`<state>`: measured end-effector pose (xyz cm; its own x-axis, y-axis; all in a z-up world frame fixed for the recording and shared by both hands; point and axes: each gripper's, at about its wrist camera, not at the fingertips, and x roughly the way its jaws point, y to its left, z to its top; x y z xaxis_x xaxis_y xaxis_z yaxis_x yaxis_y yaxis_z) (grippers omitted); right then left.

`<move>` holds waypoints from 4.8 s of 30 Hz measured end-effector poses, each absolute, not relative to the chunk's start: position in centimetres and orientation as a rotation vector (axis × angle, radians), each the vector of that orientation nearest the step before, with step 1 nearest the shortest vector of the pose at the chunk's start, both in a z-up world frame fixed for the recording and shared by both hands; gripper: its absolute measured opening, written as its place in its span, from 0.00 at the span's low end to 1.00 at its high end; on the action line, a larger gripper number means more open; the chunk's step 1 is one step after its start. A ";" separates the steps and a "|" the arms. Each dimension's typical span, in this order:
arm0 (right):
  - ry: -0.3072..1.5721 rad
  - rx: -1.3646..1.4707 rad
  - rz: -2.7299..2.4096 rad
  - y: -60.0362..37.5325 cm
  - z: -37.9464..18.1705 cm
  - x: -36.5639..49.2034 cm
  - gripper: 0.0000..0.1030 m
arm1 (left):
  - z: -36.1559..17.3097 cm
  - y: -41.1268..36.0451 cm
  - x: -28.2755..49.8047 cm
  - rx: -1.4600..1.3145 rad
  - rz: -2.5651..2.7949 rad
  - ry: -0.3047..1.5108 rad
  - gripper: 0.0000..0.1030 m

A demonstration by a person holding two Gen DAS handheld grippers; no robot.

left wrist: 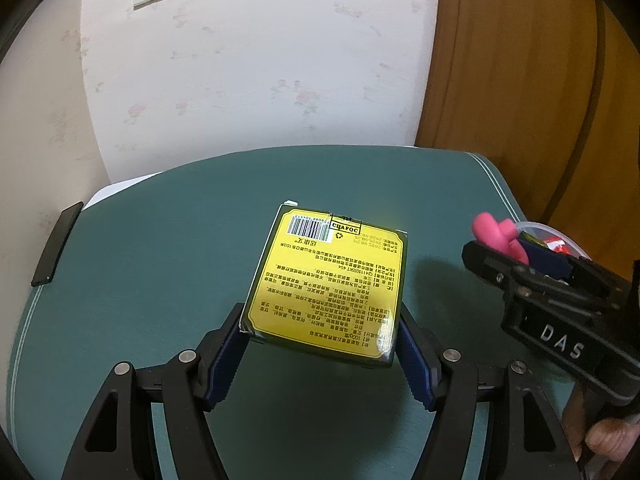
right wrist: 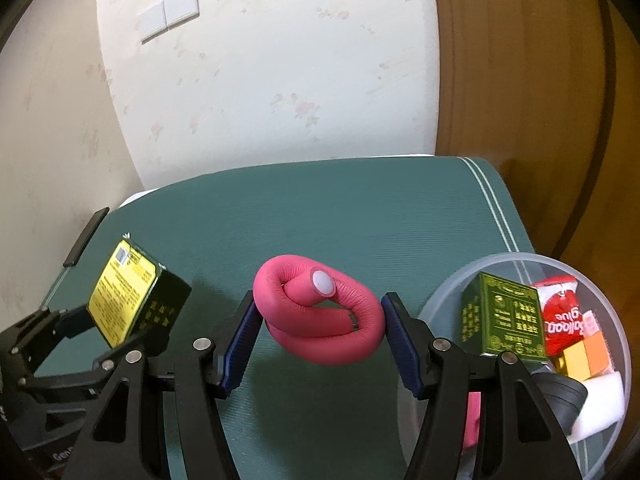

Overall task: Organize objects
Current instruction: 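Carry the yellow box and the coiled pink curler over the clear bowl, then release the yellow box into the bowl with the left tool while the right tool releases the curler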

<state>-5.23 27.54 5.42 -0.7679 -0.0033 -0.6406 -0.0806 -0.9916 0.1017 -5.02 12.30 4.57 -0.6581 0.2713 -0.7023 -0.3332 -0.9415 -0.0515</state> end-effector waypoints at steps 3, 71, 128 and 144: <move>0.213 -1.035 2.904 28.4 5.6 -4.7 0.60 | 4.4 12.8 -4.6 -1.079 2.581 0.122 0.71; 0.622 -0.960 2.634 46.4 4.7 1.0 0.62 | 3.9 28.7 -2.6 -1.096 2.120 0.047 0.83; 0.601 -0.858 2.687 44.4 4.5 0.4 0.80 | 2.2 25.3 -4.1 -1.098 2.420 0.199 0.88; 0.593 -0.855 2.691 43.8 4.7 0.1 0.80 | 3.4 23.8 -2.3 -1.035 2.453 0.206 0.95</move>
<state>0.09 43.83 4.74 -0.7947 0.1166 -0.5957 -0.3563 -0.8841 0.3023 -2.33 23.82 3.35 -0.6069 0.3603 -0.7084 -0.4732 -0.8800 -0.0422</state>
